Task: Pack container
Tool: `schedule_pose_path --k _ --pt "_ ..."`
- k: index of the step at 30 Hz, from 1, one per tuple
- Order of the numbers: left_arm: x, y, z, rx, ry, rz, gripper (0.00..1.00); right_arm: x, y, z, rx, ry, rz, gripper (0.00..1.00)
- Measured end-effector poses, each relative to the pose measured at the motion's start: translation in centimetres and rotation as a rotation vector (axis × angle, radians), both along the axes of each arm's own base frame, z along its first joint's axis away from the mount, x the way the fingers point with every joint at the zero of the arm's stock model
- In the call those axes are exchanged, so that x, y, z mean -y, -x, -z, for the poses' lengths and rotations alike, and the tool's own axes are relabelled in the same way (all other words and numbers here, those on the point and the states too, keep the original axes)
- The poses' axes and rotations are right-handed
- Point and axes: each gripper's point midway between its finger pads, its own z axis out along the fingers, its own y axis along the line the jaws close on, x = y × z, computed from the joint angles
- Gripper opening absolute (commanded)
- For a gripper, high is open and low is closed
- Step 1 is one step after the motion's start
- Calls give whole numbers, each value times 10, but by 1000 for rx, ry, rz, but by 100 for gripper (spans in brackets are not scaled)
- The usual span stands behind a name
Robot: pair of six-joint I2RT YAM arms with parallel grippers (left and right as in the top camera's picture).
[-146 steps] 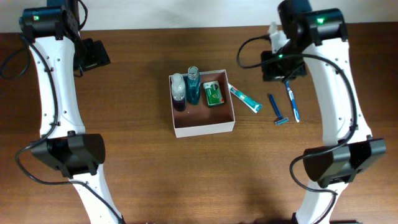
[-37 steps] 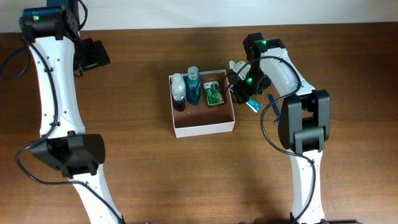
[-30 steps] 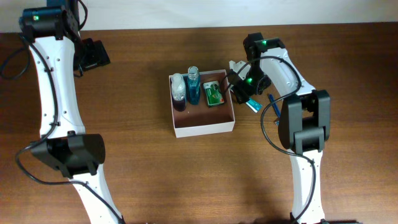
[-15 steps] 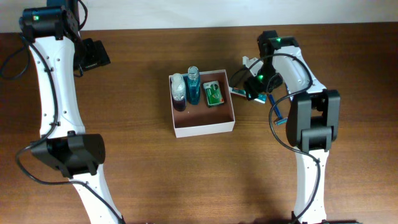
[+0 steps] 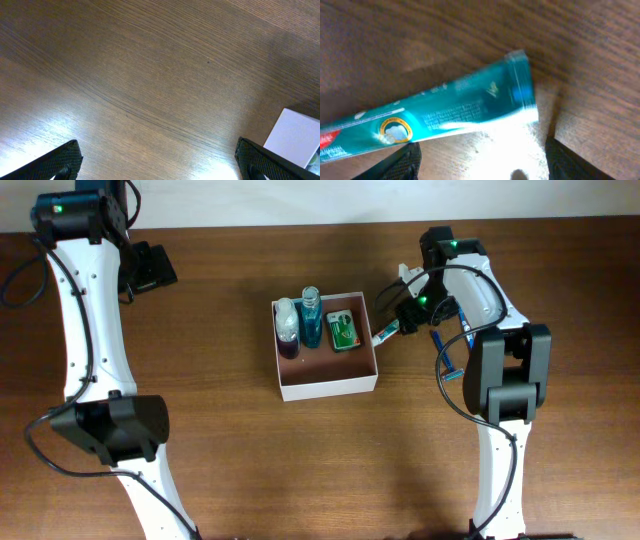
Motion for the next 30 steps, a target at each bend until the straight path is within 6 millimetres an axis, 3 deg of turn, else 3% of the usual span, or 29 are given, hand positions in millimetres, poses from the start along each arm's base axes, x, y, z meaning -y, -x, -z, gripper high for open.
schedule_pose_path --k 6,13,23,25,26,27,28,30 --pt "0 0 0 0 0 0 99 -3 -14 -1 46 -25 107 74" --pt "0 0 0 0 0 0 99 -7 -15 -3 34 -56 222 74" --pt "0 0 0 0 0 0 99 -13 -17 -24 26 -95 253 74" --pt "0 0 0 0 0 0 99 -13 -14 -33 11 -95 254 65" --pt "0 0 0 0 0 0 99 -14 -12 -38 4 -95 255 49" --pt "0 0 0 1 0 0 99 -13 -10 -41 -5 -93 257 23" --pt "0 0 0 0 0 0 99 -14 -8 -46 -14 -95 258 9" --pt "0 0 0 0 0 0 99 -14 -8 -52 -12 -98 256 4"
